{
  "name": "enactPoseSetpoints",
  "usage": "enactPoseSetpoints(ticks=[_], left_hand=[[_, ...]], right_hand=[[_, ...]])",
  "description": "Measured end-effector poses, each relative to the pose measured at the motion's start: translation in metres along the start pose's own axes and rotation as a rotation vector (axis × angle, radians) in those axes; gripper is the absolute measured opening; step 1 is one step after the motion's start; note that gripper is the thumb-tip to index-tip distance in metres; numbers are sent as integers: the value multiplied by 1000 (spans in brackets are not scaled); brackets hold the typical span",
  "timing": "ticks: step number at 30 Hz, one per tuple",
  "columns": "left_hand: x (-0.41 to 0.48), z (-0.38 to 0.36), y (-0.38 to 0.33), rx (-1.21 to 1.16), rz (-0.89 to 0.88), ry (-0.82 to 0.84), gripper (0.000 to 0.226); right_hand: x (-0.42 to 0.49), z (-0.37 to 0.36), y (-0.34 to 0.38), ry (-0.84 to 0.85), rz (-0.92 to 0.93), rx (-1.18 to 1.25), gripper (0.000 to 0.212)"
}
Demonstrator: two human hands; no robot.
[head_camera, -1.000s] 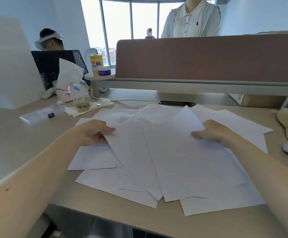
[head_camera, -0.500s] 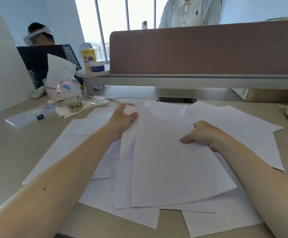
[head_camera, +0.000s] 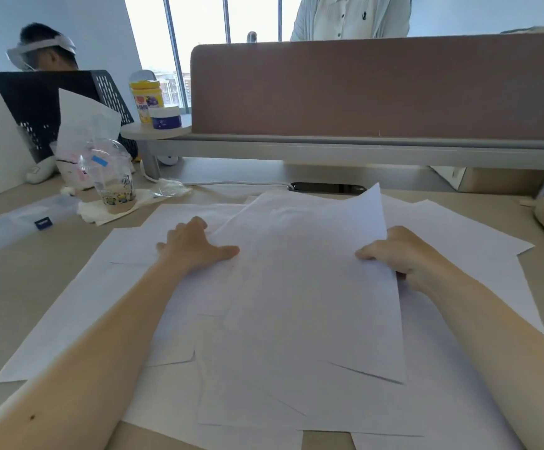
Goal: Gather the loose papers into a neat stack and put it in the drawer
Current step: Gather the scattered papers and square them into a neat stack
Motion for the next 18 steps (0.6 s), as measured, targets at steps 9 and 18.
enactPoseSetpoints(ticks=[9,18], left_hand=[[-13,2,-19,-261,-150,177,16],[-39,8,-17,-329,-197,479,32]], right_hand=[[7,7,-1,-46,-15,221,23],[4,13,-9,-57,-23,182,15]])
Point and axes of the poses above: each hand's wrist, its own x-axis towards the middle knuckle, its own z-axis out of the back of the hand, y = z × x, the point moved 7 cm from there along x, towards the middle knuckle, and after that the axes turned 2 degrees about x, right-handed, at the moved point
